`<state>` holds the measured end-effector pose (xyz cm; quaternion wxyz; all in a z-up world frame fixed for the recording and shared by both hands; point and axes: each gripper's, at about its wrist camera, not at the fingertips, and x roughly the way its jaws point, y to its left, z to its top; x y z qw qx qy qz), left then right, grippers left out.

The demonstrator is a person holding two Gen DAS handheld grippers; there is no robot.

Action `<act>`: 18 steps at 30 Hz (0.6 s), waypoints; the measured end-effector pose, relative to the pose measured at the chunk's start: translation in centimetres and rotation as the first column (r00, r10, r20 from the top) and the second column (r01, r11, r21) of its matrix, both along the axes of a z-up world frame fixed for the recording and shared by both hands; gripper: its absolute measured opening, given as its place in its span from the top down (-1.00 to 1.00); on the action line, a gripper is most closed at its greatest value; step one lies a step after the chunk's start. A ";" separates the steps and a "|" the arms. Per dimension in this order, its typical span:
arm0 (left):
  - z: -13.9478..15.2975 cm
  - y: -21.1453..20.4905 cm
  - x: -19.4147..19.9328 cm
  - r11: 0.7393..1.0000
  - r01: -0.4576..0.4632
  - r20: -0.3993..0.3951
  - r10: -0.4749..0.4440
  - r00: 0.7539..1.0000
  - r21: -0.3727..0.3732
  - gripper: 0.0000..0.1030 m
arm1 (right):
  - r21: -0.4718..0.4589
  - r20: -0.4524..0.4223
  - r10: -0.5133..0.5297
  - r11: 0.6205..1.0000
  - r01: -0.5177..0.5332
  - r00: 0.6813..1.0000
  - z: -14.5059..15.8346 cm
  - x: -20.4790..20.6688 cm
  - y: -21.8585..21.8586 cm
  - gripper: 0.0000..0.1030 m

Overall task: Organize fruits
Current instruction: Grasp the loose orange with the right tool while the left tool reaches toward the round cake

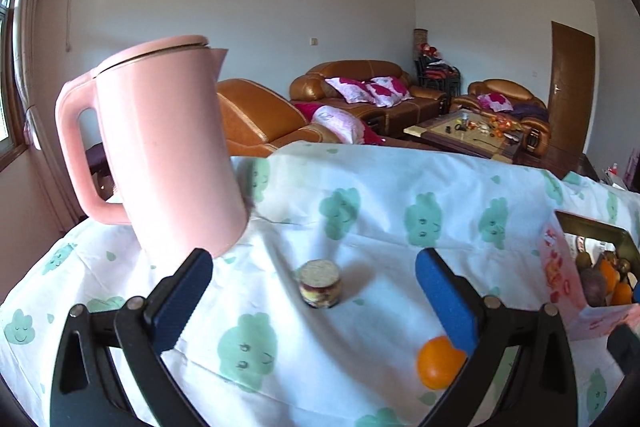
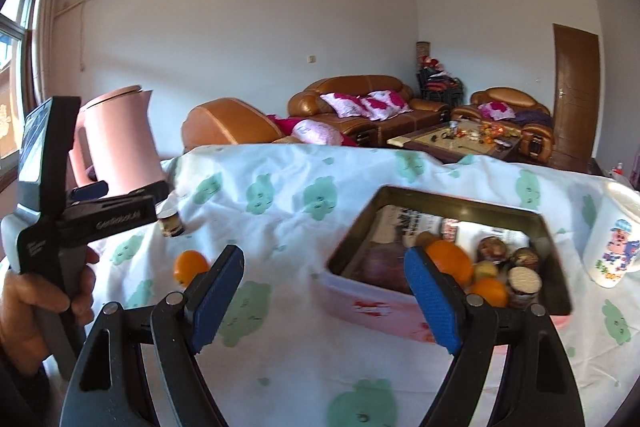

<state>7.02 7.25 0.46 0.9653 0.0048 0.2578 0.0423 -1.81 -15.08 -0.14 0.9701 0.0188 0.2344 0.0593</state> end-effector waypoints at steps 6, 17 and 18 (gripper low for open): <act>-0.7 4.5 2.0 0.994 -0.106 -0.049 0.105 0.993 -0.016 -1.00 | -0.024 -0.156 0.191 0.980 -0.197 0.969 -1.8 3.6 6.8 -0.62; -1.4 7.8 3.6 0.984 -0.166 -0.102 0.159 0.982 -0.065 -1.00 | 0.002 -0.374 0.224 0.971 -0.241 0.900 -5.3 8.7 12.3 -0.16; -1.5 7.6 3.7 0.986 -0.159 -0.102 0.152 0.983 -0.059 -1.00 | 0.009 -0.387 0.226 0.970 -0.241 0.894 -5.4 8.7 12.3 0.02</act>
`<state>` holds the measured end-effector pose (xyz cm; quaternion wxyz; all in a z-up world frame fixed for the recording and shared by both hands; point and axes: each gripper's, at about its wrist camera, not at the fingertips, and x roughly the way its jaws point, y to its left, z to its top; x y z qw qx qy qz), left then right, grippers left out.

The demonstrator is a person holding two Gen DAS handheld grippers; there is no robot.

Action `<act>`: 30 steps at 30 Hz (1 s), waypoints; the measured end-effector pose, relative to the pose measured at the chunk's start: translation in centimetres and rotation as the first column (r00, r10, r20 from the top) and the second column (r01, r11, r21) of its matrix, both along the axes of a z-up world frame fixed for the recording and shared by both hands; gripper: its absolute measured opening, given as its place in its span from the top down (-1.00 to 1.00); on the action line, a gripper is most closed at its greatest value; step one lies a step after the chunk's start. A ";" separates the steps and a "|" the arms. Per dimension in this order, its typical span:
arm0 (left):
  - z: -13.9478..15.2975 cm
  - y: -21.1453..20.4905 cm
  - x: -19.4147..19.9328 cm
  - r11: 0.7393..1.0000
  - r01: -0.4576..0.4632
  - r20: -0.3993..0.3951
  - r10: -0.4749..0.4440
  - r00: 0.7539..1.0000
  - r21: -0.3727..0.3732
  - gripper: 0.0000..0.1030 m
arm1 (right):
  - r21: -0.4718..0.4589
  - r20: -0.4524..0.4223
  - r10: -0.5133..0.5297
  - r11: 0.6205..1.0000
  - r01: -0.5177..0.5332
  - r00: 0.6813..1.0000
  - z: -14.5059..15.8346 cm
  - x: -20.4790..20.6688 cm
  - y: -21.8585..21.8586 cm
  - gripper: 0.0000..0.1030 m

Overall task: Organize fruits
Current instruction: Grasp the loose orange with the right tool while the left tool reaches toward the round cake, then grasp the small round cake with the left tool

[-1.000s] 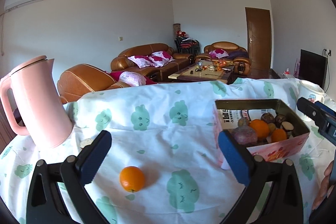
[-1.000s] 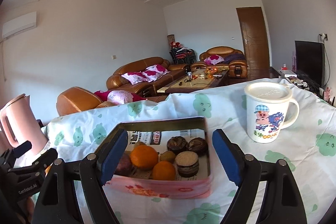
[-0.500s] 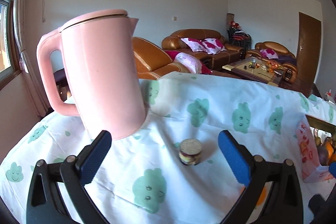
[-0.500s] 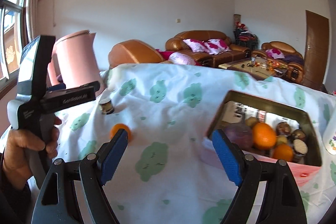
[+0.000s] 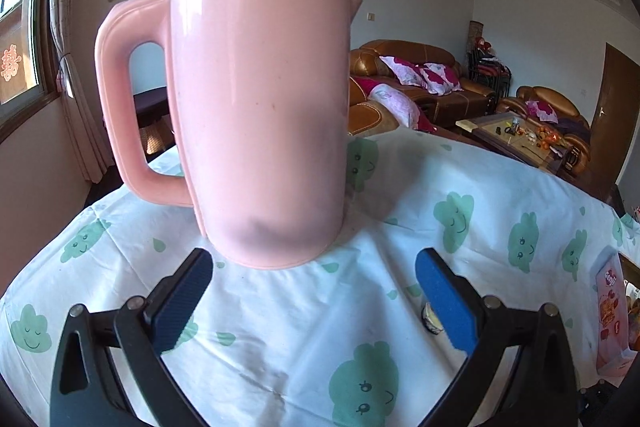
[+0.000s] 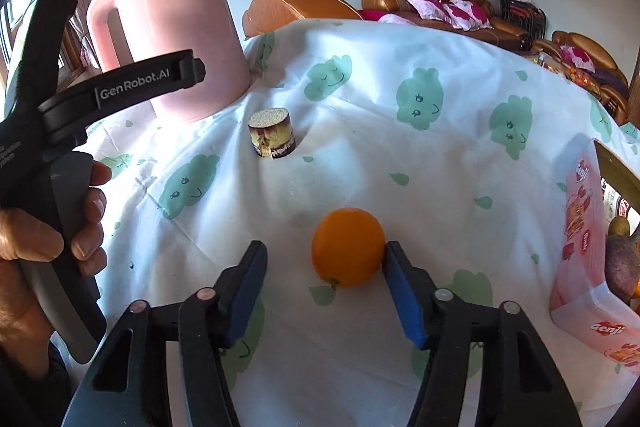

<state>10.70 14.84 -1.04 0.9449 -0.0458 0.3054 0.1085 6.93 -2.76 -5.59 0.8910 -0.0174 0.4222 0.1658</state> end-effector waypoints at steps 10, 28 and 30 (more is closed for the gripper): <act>-0.8 -5.1 1.3 0.981 0.184 -0.038 -0.182 0.983 0.062 -1.00 | 0.147 0.061 -0.110 0.984 0.100 0.992 1.3 -1.4 -3.2 0.30; -2.2 -6.1 4.0 0.977 0.211 -0.148 -0.212 0.966 -0.025 0.28 | 0.147 0.184 -0.168 0.979 0.141 0.969 3.0 -2.9 -3.7 0.30; -1.1 -5.8 2.6 0.987 0.163 -0.050 -0.163 0.985 0.003 0.34 | 0.133 0.256 -0.168 0.982 0.138 0.952 3.8 -3.7 -3.8 0.30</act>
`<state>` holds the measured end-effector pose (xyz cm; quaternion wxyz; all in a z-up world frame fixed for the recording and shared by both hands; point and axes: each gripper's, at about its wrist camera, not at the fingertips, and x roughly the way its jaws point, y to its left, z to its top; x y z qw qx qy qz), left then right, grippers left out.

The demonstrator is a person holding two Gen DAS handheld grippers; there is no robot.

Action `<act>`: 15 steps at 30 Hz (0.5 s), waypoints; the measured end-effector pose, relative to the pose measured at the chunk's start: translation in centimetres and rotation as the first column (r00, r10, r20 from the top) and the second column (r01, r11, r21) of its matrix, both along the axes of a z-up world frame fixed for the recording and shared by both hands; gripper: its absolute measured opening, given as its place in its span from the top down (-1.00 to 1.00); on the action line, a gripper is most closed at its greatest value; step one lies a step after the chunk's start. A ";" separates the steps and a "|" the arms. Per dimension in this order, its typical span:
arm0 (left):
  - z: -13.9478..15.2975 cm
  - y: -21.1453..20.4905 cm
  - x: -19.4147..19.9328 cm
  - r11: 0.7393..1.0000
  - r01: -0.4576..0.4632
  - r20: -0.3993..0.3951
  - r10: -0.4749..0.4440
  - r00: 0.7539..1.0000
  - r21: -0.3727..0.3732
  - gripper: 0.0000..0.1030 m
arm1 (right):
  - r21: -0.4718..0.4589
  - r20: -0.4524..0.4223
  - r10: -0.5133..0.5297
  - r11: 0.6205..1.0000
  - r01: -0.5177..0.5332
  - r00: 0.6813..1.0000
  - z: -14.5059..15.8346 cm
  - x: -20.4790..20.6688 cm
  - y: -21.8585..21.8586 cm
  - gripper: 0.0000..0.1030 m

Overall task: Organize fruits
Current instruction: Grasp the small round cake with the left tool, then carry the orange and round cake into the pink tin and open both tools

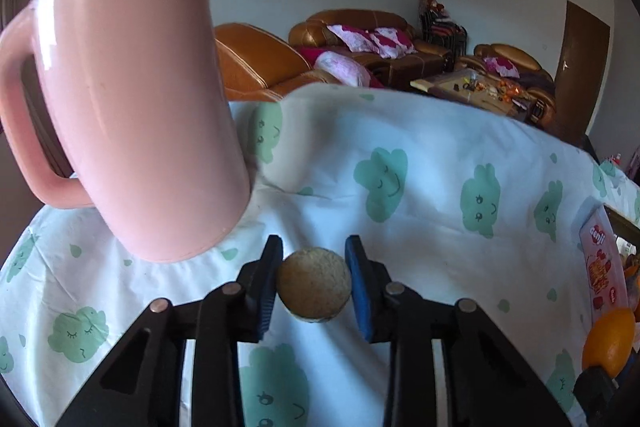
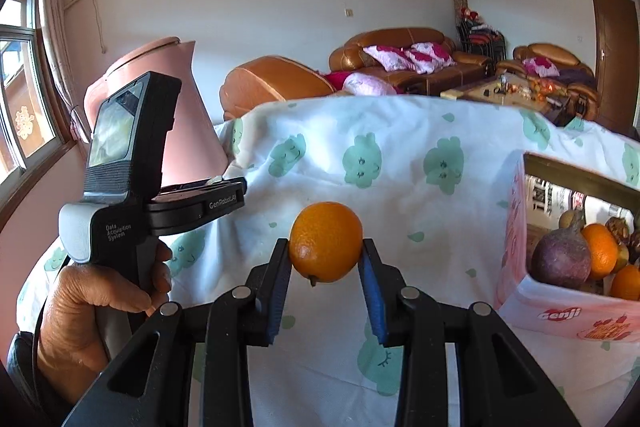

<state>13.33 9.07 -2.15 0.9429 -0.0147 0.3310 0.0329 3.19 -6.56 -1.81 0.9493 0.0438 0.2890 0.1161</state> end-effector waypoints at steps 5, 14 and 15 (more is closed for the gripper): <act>1.4 2.0 -1.9 0.979 0.039 0.131 -0.012 0.991 -0.202 0.34 | -0.043 0.159 -0.028 0.998 0.035 0.987 2.0 -2.1 -0.1 0.30; 2.9 2.0 -5.0 0.943 0.160 0.320 -0.061 0.945 -0.293 0.34 | -0.111 0.222 -0.059 0.990 0.086 0.973 2.8 -3.3 -0.2 0.30; 3.1 1.5 -5.3 0.947 0.169 0.338 -0.070 0.938 -0.273 0.34 | -0.114 0.223 -0.060 0.990 0.087 0.973 2.7 -3.3 -0.2 0.30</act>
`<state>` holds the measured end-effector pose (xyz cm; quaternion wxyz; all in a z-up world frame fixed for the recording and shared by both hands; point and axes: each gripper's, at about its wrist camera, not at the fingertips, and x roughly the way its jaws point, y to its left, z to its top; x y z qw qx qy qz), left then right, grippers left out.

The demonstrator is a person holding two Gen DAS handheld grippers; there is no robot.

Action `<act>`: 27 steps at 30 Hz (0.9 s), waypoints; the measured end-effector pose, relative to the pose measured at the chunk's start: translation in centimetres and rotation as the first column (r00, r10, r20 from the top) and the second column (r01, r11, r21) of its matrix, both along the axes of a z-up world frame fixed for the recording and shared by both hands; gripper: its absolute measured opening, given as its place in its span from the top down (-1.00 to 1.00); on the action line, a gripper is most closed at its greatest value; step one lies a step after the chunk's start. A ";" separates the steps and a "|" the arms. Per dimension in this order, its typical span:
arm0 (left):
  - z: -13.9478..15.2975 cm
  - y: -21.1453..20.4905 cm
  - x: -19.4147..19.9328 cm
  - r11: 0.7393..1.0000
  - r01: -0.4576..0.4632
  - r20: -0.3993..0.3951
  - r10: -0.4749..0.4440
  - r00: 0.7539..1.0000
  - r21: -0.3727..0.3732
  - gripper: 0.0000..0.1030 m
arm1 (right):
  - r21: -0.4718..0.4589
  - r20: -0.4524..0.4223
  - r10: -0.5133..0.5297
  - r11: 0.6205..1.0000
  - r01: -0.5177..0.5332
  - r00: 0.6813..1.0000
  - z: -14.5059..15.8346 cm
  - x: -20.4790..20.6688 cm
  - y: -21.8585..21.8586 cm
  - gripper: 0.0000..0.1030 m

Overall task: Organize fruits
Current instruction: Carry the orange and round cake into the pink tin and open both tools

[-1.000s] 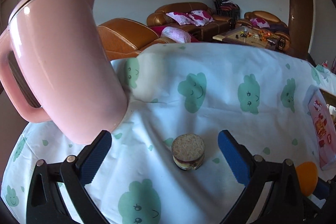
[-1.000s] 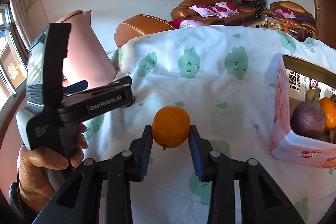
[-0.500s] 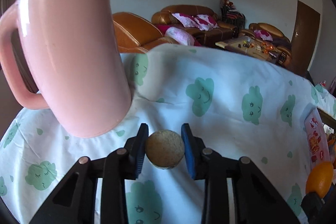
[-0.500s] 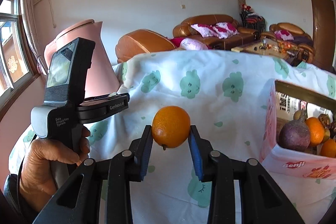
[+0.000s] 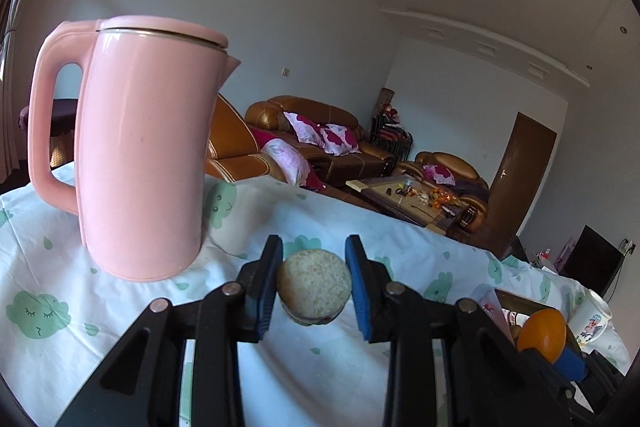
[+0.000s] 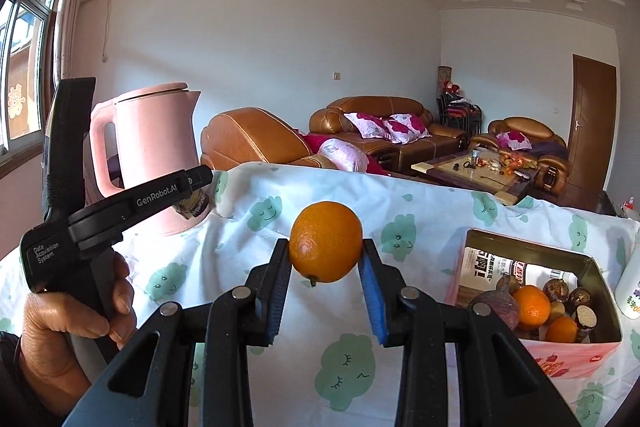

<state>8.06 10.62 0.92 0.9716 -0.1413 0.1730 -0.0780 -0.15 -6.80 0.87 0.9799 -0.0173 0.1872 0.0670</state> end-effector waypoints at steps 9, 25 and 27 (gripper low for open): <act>0.6 -4.8 -2.6 0.976 -0.011 0.042 0.002 0.999 0.217 0.34 | 0.025 -0.021 -0.026 0.999 0.026 0.999 -0.2 -0.4 -1.9 0.29; 2.3 -9.6 -7.7 0.960 0.206 0.102 -0.228 0.968 0.188 0.34 | 0.005 0.003 -0.093 0.996 0.093 0.996 0.3 -4.2 -7.6 0.29; 2.4 -10.3 -7.7 0.957 0.220 0.107 -0.244 0.964 0.191 0.34 | 0.010 0.011 -0.103 0.995 0.103 0.995 0.5 -4.5 -8.4 0.29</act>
